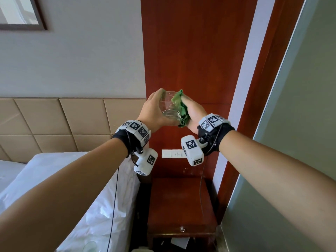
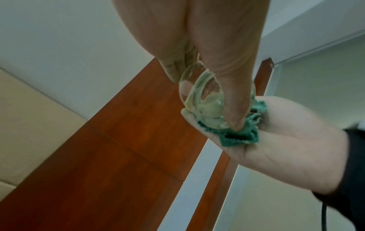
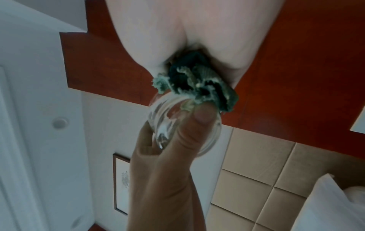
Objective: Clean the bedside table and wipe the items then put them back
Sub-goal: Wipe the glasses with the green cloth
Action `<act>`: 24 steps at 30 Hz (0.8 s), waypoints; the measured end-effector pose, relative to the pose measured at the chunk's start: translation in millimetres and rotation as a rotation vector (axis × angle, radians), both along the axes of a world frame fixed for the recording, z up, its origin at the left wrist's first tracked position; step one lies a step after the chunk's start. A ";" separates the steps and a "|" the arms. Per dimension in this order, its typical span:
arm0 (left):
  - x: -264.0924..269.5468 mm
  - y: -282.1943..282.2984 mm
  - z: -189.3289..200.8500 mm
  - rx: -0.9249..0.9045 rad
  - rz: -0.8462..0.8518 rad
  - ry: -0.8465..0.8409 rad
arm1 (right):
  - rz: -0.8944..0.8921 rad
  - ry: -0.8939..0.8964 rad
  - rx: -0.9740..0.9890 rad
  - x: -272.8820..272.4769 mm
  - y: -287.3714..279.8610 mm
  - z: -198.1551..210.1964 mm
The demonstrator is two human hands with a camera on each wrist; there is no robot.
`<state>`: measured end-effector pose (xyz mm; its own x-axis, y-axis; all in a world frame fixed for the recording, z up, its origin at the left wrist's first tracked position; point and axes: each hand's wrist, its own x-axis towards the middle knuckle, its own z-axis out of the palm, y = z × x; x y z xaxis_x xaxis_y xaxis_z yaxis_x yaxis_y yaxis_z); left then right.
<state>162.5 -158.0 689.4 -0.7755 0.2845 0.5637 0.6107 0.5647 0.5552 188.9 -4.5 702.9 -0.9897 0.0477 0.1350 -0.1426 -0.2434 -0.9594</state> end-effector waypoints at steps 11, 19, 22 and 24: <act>-15.7 -34.2 1.2 0.031 -0.022 0.004 | -0.229 0.244 0.447 -9.4 -39.1 -9.7; -22.2 -63.8 -0.8 0.034 -0.021 -0.019 | -0.230 0.439 0.684 -1.5 -61.8 -17.6; -17.8 -70.7 0.3 0.001 -0.045 0.005 | -0.325 0.412 0.675 -3.1 -72.1 -10.8; -14.1 -74.8 -0.3 -0.029 -0.055 0.025 | -0.384 0.349 0.659 -5.0 -79.9 -5.2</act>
<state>148.4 -232.9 689.1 -0.7439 0.3427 0.5737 0.6547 0.5461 0.5227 183.9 -84.3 697.7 -0.8170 0.1768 0.5489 -0.4166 0.4774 -0.7737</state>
